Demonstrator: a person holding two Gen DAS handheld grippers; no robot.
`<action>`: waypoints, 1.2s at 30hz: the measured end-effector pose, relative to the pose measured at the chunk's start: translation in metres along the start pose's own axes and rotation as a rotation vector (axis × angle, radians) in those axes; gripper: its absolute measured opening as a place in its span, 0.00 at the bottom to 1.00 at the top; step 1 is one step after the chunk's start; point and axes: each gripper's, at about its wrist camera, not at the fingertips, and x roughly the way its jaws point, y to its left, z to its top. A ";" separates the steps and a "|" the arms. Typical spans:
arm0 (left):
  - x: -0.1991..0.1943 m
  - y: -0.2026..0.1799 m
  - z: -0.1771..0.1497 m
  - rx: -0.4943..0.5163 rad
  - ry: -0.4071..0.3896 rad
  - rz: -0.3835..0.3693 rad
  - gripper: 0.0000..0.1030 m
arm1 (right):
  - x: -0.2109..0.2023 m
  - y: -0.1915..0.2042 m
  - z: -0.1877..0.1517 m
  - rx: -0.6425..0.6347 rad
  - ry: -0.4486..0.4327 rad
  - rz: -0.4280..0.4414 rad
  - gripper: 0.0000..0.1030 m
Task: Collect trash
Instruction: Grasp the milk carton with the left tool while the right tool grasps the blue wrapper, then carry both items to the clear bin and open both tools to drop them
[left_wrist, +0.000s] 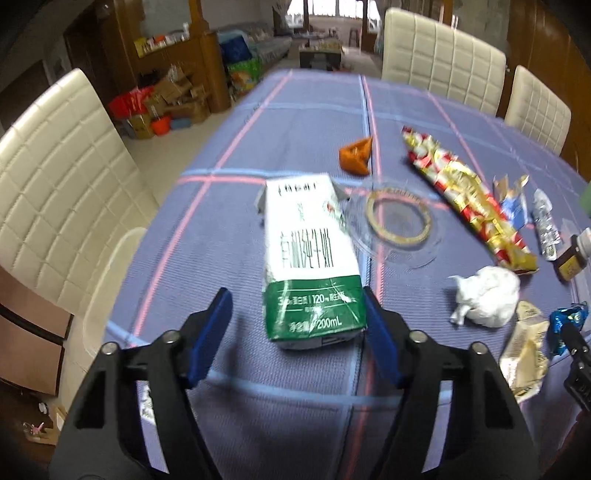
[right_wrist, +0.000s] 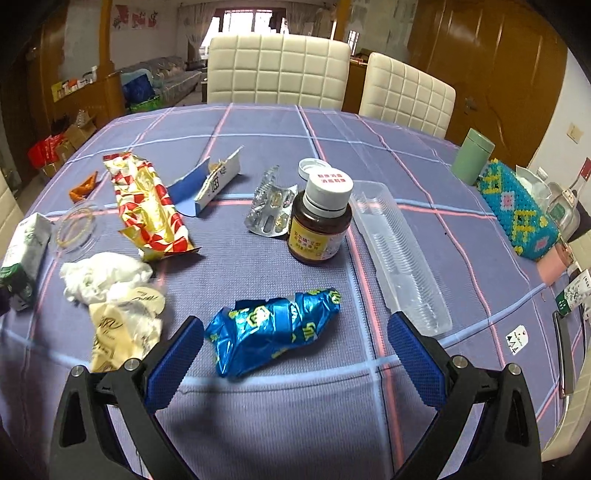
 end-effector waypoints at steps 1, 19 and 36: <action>0.006 0.001 0.001 -0.001 0.016 -0.005 0.61 | 0.000 0.000 0.000 0.000 -0.003 -0.004 0.94; -0.019 0.003 -0.011 0.020 -0.074 -0.074 0.49 | -0.023 0.017 -0.004 -0.045 -0.036 0.037 0.24; -0.051 0.137 -0.001 -0.124 -0.135 0.047 0.49 | -0.066 0.198 0.044 -0.351 -0.131 0.389 0.24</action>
